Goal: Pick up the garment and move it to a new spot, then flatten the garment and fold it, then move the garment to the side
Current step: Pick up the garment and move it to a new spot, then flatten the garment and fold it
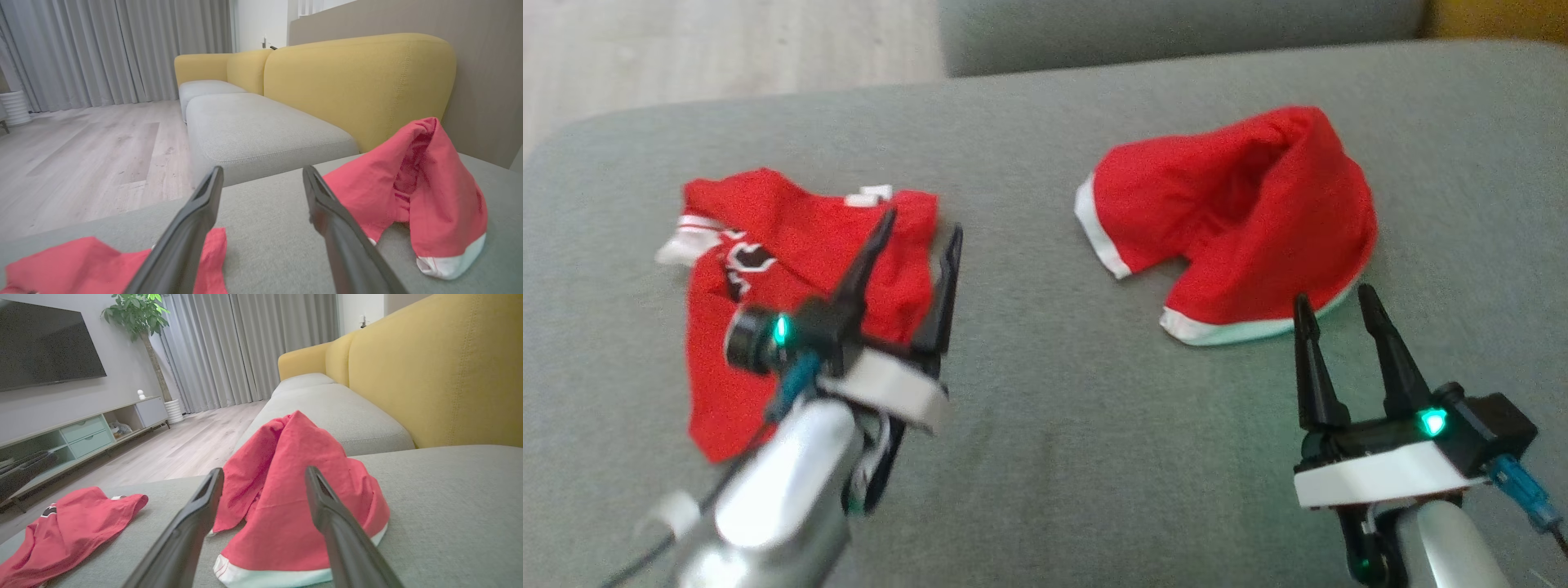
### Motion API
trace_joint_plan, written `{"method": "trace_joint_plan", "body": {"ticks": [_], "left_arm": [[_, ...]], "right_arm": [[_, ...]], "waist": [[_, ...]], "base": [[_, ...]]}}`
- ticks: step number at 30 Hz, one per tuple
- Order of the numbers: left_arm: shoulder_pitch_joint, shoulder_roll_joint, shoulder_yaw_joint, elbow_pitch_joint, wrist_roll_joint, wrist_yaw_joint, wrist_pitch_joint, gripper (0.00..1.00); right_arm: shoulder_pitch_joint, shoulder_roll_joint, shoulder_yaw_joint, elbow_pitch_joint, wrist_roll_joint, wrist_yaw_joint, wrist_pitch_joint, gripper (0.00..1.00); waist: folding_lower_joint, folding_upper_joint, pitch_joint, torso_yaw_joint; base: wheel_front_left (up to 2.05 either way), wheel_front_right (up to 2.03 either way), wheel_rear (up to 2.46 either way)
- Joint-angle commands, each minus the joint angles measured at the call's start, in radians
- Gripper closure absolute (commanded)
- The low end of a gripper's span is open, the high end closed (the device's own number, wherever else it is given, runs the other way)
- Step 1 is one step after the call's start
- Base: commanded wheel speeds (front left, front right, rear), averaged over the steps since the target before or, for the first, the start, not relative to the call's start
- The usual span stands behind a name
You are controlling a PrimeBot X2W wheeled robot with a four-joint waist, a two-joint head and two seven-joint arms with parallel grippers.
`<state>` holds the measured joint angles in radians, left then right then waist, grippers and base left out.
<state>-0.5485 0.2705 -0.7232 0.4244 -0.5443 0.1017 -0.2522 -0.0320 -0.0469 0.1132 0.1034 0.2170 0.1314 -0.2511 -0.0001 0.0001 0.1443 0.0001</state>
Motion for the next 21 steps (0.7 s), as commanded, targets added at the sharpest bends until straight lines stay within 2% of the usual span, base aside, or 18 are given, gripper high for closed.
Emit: {"method": "trace_joint_plan", "body": {"ticks": [1,6,10,14,21], "left_arm": [[0.002,0.021,0.055,-0.059,0.026,0.015,-0.009,0.00],[0.172,-0.001,0.140,-0.160,0.091,0.062,-0.009,0.00],[0.277,-0.033,0.205,-0.209,0.128,0.065,-0.009,0.00],[0.332,-0.067,0.260,-0.227,0.169,0.057,-0.009,0.00],[0.349,-0.116,0.318,-0.220,0.228,0.008,-0.009,0.00]], "right_arm": [[-0.004,-0.003,0.014,-0.029,-0.010,-0.001,-0.011,0.00],[0.020,-0.003,0.004,-0.025,-0.019,-0.001,-0.011,0.00],[0.030,-0.003,0.002,-0.022,-0.020,-0.001,-0.011,0.00],[0.037,-0.003,0.008,-0.015,-0.024,-0.001,-0.011,0.00],[0.031,-0.003,0.012,-0.009,-0.033,-0.001,-0.011,0.00]], "waist": [[0.0001,-0.0001,-0.050,0.057],[0.0001,-0.0001,-0.074,0.081],[0.0001,-0.0001,-0.082,0.088],[0.0001,-0.0001,-0.086,0.087],[0.0001,-0.0001,-0.079,0.085]], "base": [[0.00,0.00,0.00],[0.00,0.00,0.00],[0.00,0.00,0.00],[0.00,0.00,0.00],[0.00,0.00,0.00]]}}
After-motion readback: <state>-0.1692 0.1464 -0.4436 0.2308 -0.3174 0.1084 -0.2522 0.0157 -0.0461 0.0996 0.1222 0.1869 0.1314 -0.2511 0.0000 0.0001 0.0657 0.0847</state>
